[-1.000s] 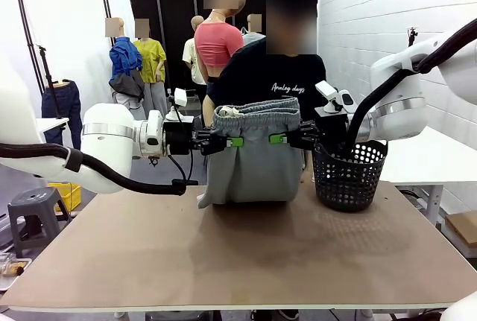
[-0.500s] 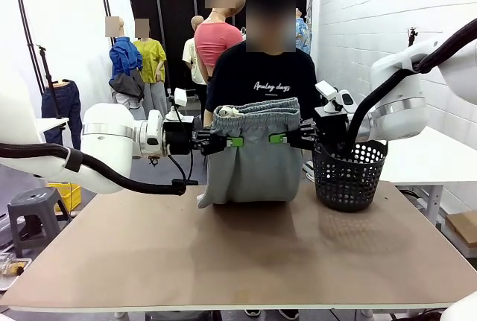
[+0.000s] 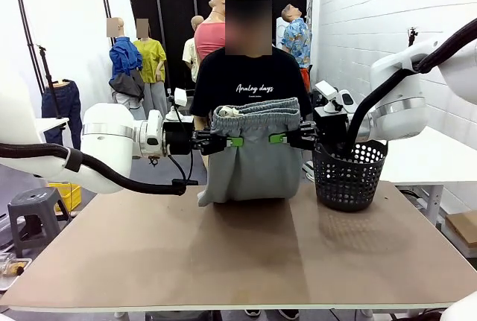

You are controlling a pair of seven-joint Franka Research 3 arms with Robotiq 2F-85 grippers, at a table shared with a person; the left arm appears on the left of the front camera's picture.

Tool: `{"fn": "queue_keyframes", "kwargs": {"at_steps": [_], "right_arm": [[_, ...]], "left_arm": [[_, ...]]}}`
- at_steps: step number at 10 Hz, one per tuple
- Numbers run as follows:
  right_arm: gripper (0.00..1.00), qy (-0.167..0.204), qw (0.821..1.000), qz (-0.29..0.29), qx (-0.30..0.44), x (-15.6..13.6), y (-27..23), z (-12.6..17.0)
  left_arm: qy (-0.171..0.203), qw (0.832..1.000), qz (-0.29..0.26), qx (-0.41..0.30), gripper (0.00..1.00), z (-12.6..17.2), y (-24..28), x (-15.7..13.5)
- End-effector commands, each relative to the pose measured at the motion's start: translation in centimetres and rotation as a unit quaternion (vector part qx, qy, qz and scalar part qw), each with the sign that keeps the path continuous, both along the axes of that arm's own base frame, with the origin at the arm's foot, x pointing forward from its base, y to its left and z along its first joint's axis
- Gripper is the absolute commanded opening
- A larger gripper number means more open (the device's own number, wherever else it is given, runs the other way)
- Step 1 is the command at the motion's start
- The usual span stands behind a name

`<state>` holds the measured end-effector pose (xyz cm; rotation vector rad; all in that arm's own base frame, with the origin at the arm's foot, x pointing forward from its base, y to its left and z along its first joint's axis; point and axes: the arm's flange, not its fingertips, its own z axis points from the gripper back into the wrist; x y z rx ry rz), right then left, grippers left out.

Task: Fold the training pants.
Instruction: Release the ends of the Training pants and then grab the overlapped ends.

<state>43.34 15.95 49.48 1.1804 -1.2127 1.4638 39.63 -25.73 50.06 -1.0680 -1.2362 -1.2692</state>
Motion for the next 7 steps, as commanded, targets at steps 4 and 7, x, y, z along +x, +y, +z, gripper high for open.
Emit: {"fn": "queue_keyframes", "kwargs": {"at_steps": [4, 7], "right_arm": [[0.00, -0.002, 1.000, 0.005, 0.006, -0.25, -0.08, -0.04], [0.00, -0.002, 1.000, 0.005, 0.006, -0.25, -0.08, -0.04]], "left_arm": [[-0.005, 1.000, 0.004, 0.001, 0.00, 0.44, -0.08, -0.16], [-0.005, 1.000, 0.004, 0.001, 0.00, 0.44, -0.08, -0.16]]}}
